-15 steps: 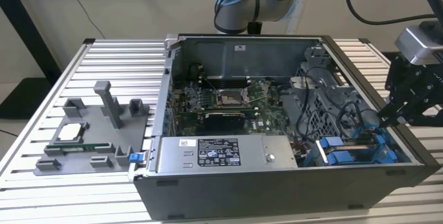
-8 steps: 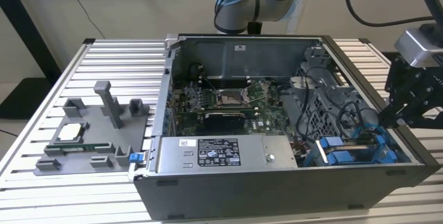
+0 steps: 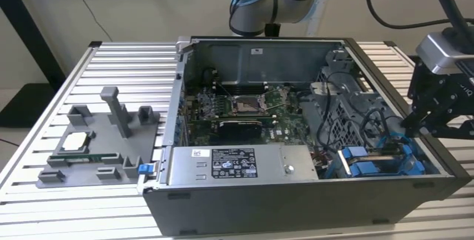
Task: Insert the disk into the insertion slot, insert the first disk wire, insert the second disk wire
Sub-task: 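Insert the second disk wire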
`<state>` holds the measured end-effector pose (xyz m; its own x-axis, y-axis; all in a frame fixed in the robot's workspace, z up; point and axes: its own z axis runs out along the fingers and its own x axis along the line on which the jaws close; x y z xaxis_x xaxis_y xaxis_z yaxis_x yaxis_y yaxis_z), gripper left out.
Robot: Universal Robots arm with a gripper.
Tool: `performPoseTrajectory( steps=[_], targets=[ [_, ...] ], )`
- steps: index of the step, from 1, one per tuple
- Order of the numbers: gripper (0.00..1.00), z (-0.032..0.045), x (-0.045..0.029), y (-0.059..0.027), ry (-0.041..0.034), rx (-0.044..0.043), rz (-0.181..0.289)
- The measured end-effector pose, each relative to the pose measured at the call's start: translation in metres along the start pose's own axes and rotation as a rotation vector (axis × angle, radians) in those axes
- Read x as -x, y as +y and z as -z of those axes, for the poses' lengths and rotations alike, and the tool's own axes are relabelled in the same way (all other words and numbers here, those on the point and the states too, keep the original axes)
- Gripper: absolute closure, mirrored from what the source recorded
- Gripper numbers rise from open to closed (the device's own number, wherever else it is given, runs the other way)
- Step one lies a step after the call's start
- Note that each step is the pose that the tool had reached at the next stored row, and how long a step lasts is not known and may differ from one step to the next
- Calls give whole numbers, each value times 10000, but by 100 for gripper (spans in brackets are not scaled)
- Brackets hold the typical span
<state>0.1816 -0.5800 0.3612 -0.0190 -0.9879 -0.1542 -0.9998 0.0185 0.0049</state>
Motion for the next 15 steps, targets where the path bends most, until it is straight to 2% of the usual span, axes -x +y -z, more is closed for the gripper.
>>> performPoseTrajectory(
  steps=[8,15],
  targets=[
    [0,-11,-1,13,-134,-51,3],
    [0,-12,-2,13,-189,-63,5]
  ],
)
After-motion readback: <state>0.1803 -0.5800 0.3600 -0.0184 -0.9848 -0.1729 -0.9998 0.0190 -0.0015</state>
